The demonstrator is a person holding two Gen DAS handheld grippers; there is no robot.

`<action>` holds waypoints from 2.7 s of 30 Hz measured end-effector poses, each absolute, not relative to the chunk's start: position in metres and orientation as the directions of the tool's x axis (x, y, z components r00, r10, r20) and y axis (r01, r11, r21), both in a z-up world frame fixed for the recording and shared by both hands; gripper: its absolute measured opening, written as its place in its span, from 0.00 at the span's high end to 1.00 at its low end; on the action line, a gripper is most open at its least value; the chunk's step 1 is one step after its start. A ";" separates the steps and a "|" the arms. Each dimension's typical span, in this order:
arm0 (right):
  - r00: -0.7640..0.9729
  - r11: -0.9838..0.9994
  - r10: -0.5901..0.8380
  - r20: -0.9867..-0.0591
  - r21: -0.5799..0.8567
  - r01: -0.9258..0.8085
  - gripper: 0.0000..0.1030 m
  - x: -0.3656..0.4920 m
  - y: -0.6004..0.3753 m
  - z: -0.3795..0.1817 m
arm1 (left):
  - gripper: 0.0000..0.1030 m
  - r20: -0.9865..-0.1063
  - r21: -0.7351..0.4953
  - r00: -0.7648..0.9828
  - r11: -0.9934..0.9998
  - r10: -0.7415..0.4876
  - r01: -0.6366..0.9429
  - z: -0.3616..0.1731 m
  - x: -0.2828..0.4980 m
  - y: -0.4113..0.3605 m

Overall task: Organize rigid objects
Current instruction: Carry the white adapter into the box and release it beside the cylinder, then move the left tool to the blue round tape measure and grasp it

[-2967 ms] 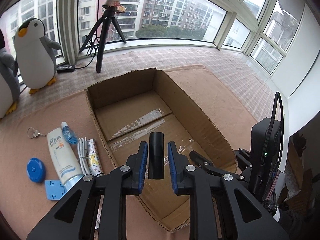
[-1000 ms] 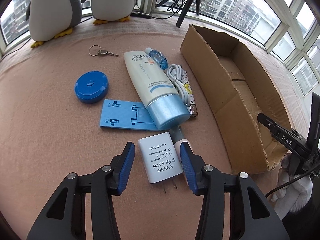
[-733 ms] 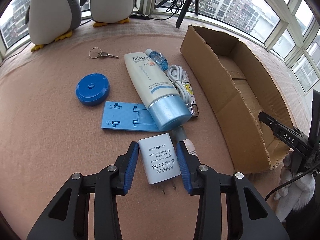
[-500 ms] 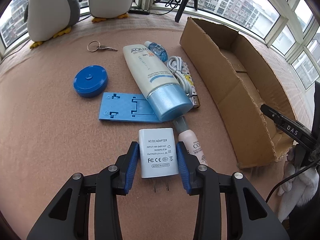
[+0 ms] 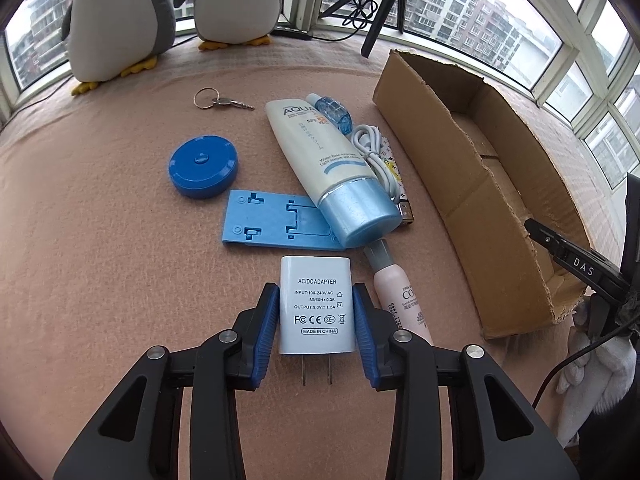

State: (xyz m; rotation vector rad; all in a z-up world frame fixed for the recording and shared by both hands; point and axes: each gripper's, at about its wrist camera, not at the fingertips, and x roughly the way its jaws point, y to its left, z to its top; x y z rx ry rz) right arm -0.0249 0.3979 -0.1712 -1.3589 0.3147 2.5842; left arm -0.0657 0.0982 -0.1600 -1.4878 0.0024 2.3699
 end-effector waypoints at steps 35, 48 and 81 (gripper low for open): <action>-0.557 -0.957 0.082 -0.826 0.091 -0.276 0.41 -0.028 0.395 -0.170 | 0.66 -0.758 -0.188 -0.448 -0.817 0.473 -0.545 -0.073 -0.115 0.242; -0.556 -0.957 0.085 -0.827 0.087 -0.275 0.41 -0.029 0.395 -0.170 | 0.66 -0.781 -0.185 -0.432 -0.828 0.451 -0.530 -0.086 -0.137 0.262; -0.554 -0.957 0.092 -0.828 0.080 -0.278 0.40 -0.031 0.396 -0.170 | 0.31 -0.750 -0.126 -0.550 -0.895 0.368 -0.428 -0.066 -0.124 0.157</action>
